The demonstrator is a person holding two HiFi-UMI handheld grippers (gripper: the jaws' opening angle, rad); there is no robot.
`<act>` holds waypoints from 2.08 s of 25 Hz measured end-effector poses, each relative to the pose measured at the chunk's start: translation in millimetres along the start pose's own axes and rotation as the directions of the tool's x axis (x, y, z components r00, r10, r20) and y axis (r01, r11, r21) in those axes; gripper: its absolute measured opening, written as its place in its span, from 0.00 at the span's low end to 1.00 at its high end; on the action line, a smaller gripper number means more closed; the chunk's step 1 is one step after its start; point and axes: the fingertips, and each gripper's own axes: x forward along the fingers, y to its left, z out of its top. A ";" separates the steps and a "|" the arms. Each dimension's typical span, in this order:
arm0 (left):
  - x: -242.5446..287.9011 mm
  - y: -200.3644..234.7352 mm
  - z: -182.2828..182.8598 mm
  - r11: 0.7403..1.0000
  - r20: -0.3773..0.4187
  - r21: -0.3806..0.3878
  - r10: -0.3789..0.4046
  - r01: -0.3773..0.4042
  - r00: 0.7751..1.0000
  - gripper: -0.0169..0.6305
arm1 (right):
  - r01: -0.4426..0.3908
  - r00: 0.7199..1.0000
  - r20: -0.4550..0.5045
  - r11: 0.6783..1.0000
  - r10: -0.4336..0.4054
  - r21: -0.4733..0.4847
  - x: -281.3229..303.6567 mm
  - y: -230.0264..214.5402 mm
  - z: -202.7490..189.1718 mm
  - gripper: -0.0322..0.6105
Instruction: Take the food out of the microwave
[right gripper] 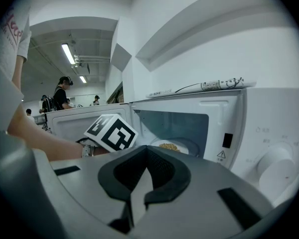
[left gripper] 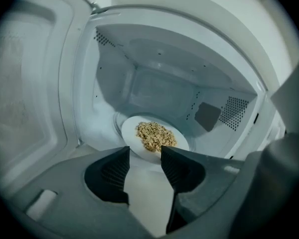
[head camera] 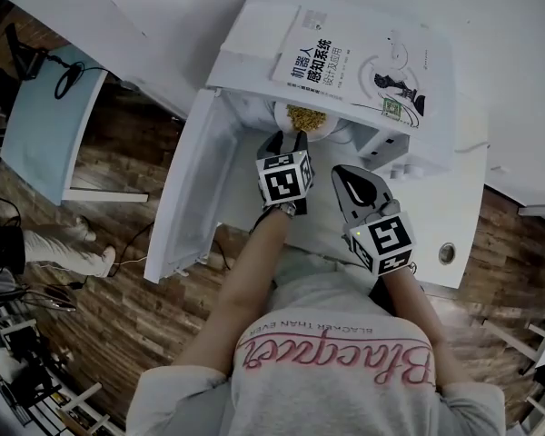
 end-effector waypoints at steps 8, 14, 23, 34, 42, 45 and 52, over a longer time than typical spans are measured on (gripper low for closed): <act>7.9 -10.0 -12.7 0.864 0.032 -0.452 -0.235 0.224 0.971 0.31 | 0.005 1.000 -0.017 1.000 -0.005 0.006 -5.4 -4.4 -7.7 0.07; 5.6 -8.5 -7.8 0.749 0.165 -0.584 -0.267 0.312 0.949 0.15 | 0.010 1.000 -0.025 1.000 -0.010 0.005 -5.8 -8.0 -11.1 0.07; -8.3 -11.4 -1.8 0.534 0.290 -0.746 -0.277 0.398 0.916 0.04 | 0.012 1.000 -0.024 1.000 -0.012 0.007 -7.2 -10.0 -12.2 0.07; -39.0 -25.0 -11.6 0.533 0.320 -0.729 -0.290 0.429 0.902 0.04 | 0.000 1.000 -0.001 1.000 0.000 0.007 -30.6 -0.9 -12.2 0.07; -93.9 -45.5 -21.6 0.554 0.357 -0.695 -0.289 0.459 0.888 0.04 | -0.009 0.998 0.068 1.000 0.008 0.009 -68.9 20.3 -8.2 0.07; -120.1 -53.5 -25.2 0.550 0.379 -0.686 -0.289 0.477 0.879 0.04 | -0.010 0.994 0.106 1.000 0.008 0.023 -85.7 30.1 -5.8 0.06; -177.3 -74.7 -34.8 0.533 0.426 -0.668 -0.298 0.519 0.854 0.04 | 0.009 0.988 0.152 1.000 -0.013 0.024 -122.4 48.0 -8.3 0.06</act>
